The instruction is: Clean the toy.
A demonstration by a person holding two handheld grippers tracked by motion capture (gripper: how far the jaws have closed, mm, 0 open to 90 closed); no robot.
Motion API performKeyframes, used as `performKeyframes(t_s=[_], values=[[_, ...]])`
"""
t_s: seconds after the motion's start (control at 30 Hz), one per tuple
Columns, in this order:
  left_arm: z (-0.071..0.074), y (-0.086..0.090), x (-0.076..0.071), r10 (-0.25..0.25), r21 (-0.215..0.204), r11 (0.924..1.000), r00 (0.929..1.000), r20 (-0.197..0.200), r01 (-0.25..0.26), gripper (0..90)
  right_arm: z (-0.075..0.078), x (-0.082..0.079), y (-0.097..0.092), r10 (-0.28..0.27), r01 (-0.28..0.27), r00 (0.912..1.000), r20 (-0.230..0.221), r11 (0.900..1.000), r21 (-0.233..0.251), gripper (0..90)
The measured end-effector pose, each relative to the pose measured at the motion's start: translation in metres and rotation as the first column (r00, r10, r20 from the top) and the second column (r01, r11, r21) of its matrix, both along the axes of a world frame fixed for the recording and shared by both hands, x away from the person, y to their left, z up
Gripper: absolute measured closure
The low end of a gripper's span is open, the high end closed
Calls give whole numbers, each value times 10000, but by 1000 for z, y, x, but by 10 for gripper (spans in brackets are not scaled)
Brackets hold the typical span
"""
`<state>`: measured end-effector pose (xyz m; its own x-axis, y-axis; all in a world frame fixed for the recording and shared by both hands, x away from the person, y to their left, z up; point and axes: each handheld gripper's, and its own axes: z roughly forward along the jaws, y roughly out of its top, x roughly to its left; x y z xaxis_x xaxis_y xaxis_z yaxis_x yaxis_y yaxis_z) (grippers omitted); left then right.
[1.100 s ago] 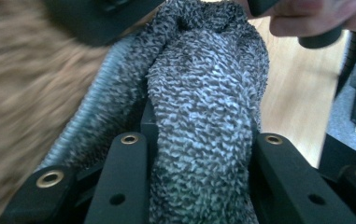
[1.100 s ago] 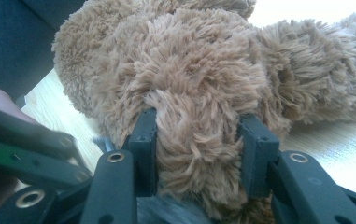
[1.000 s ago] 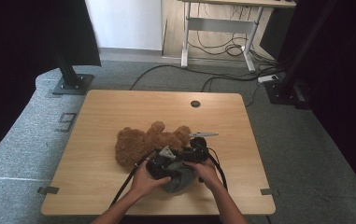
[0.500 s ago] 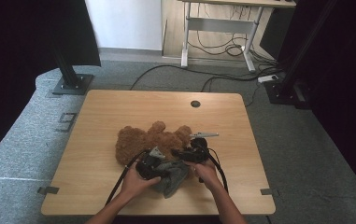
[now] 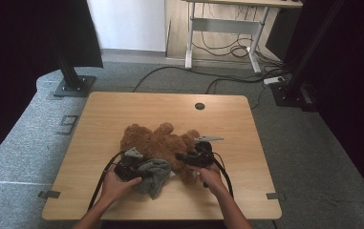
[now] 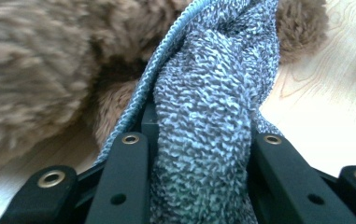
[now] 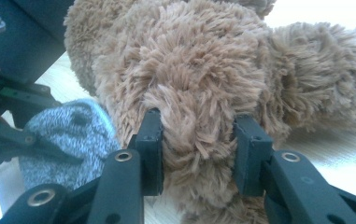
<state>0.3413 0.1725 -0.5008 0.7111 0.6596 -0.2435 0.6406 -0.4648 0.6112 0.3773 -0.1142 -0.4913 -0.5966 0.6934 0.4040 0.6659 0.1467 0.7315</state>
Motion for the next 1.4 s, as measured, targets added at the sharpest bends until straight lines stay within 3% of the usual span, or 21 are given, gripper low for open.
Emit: performKeyframes(t_s=[0.37, 0.43, 0.57, 0.7, 0.77, 0.87, 0.97, 1.03, 1.13, 1.27, 1.4], values=[[-2, 9, 2, 123, -163, 9998, 9999, -56, -124, 674, 3, -16, 7, 414, -407, 9987, 291, 9989, -217, 622], [-2, 9, 2, 107, -165, 9998, 9999, -65, -108, 674, 5, -15, 5, 457, -444, 9978, 482, 9987, -262, 575], [-3, 9, 2, 69, -156, 9999, 9999, -93, -71, 672, 21, -8, 1, 206, -139, 9928, 1176, 9983, -571, 397], [-3, 10, 3, 74, -200, 9998, 9998, -157, -77, 673, 39, 17, 5, 206, -61, 9885, 1497, 9954, -961, 323], [-3, 11, 4, 67, -231, 9997, 9998, -178, -71, 673, 43, 33, 10, 405, -278, 9909, 1283, 9947, -992, 321], [-3, 11, 5, 128, -263, 9996, 9998, -174, -132, 673, 37, 56, 19, 1013, -967, 9938, 456, 9909, -937, 322], [-3, 13, 6, 248, -149, 9996, 9997, -75, -249, 673, 25, 62, 26, 1612, -1624, 9867, -209, 9817, -994, 333], [-3, 15, 8, 377, -175, 9991, 9993, -72, -378, 674, 20, 59, 27, 1856, -1886, 9817, -419, 9785, -840, 400], [-4, 18, 11, 625, -145, 9979, 9980, -2, -625, 674, 20, 48, 21, 1810, -1833, 9829, -339, 9789, -901, 503], [-3, 16, 17, 806, -83, 9967, 9967, 25, -806, 675, 21, 30, 13, 1659, -1671, 9859, -216, 9821, -865, 534], [-1, 11, 30, 869, 67, 9962, 9962, 18, -869, 675, 17, 11, 4, 1306, -1315, 9912, -218, 9900, -511, 547]])
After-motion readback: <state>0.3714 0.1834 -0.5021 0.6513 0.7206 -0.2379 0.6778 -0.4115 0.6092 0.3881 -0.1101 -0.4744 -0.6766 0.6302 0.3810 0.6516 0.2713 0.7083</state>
